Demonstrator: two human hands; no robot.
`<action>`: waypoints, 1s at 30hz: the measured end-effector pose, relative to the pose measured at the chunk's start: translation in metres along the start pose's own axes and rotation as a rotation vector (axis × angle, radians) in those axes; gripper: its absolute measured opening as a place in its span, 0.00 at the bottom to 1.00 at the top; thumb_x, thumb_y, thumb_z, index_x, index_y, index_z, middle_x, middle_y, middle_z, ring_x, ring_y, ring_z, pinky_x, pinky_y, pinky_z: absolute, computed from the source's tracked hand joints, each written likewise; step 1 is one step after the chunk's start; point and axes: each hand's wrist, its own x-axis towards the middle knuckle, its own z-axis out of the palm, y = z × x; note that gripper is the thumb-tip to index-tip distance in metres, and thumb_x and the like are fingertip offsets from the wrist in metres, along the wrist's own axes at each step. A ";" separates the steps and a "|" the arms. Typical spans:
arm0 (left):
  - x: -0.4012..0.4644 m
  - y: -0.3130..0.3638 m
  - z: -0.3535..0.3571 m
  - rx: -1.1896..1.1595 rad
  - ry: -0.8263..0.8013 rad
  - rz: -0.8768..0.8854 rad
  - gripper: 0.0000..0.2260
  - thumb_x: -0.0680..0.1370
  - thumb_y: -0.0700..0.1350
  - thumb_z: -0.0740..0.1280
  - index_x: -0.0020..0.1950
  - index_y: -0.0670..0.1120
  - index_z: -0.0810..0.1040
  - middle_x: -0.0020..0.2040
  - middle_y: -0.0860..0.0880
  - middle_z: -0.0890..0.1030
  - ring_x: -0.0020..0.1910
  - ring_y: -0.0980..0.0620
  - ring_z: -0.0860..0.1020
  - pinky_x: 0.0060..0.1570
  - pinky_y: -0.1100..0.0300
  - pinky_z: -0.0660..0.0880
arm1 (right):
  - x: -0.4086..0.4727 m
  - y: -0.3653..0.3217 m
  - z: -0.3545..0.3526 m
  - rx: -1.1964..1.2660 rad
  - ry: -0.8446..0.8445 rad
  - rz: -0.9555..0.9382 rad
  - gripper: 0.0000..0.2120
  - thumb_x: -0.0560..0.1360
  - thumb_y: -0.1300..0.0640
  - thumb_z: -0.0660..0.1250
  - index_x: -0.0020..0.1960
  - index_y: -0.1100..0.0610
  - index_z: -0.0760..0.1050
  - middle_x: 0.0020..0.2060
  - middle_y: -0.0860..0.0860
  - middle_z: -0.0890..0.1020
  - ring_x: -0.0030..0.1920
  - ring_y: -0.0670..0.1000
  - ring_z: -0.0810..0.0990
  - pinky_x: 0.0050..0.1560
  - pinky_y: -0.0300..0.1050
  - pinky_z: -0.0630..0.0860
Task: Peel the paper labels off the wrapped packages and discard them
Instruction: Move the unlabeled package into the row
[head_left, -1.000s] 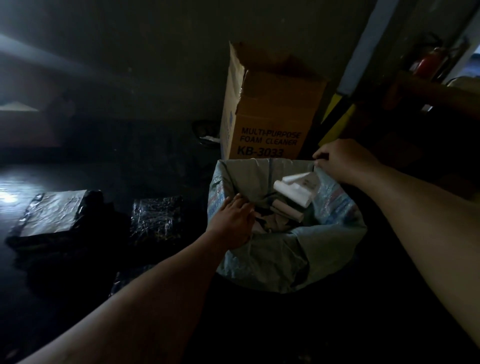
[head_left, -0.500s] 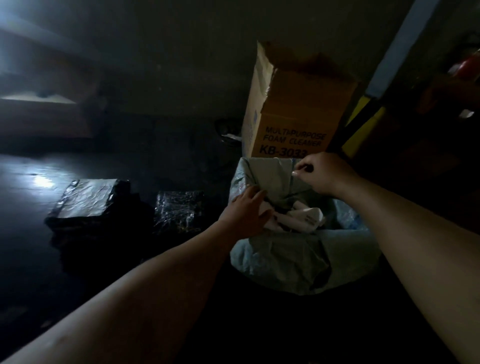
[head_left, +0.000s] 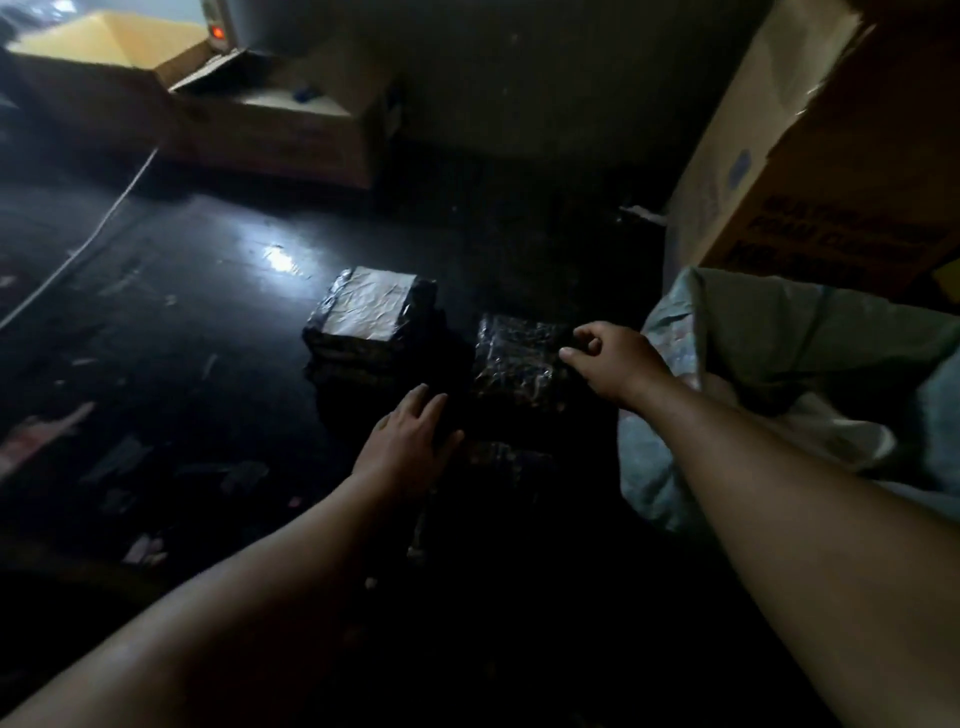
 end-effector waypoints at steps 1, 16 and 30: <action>-0.009 -0.014 0.005 -0.008 -0.019 -0.029 0.29 0.81 0.61 0.58 0.79 0.49 0.59 0.80 0.44 0.55 0.77 0.44 0.58 0.74 0.50 0.58 | 0.005 0.003 0.012 -0.002 0.002 0.013 0.24 0.74 0.43 0.67 0.67 0.52 0.73 0.61 0.56 0.78 0.58 0.56 0.78 0.54 0.45 0.74; -0.075 -0.096 0.081 0.203 -0.193 0.007 0.34 0.75 0.67 0.34 0.78 0.54 0.34 0.77 0.50 0.29 0.76 0.50 0.29 0.75 0.48 0.33 | 0.035 0.043 0.129 0.305 0.093 0.289 0.32 0.75 0.40 0.65 0.74 0.45 0.57 0.73 0.54 0.64 0.68 0.58 0.69 0.56 0.44 0.65; -0.079 -0.096 0.090 0.209 -0.085 0.037 0.33 0.79 0.66 0.43 0.80 0.51 0.43 0.80 0.48 0.37 0.78 0.50 0.34 0.75 0.47 0.38 | 0.051 0.042 0.130 0.511 0.188 0.245 0.29 0.73 0.46 0.71 0.71 0.44 0.64 0.73 0.53 0.64 0.69 0.53 0.67 0.58 0.43 0.67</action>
